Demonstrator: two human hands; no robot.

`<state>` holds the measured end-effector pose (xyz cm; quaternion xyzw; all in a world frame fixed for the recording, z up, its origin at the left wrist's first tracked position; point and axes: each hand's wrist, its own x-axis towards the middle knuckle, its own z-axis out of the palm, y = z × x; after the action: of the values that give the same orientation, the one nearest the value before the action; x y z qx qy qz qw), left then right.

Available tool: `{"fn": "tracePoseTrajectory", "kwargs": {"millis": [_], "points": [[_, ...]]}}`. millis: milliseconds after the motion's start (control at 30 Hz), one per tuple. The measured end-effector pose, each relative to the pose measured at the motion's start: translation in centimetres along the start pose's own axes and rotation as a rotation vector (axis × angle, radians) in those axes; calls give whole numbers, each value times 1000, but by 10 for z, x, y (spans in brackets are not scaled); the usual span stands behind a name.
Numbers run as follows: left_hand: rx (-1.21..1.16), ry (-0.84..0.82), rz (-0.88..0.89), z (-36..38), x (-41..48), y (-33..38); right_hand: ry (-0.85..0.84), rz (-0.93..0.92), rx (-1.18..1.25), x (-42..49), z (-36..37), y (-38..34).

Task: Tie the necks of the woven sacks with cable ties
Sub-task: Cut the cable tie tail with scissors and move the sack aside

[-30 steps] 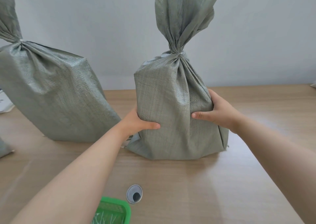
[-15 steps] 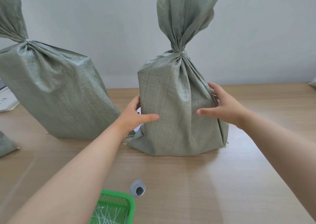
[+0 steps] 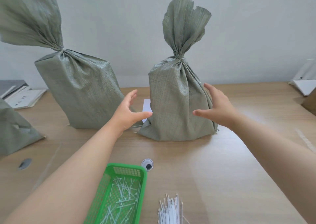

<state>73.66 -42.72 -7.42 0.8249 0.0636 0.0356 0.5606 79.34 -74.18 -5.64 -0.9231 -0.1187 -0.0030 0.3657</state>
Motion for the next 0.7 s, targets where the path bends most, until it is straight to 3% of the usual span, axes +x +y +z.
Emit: {"fn": "tracePoseTrajectory", "kwargs": {"millis": [433,700], "points": [[63,-39,220,-50,-147,82,-95,-102,194,-134,-27,-119],[53,-58,294,-101,-245,65,-48,-102,308,-232,2,-191]]}}
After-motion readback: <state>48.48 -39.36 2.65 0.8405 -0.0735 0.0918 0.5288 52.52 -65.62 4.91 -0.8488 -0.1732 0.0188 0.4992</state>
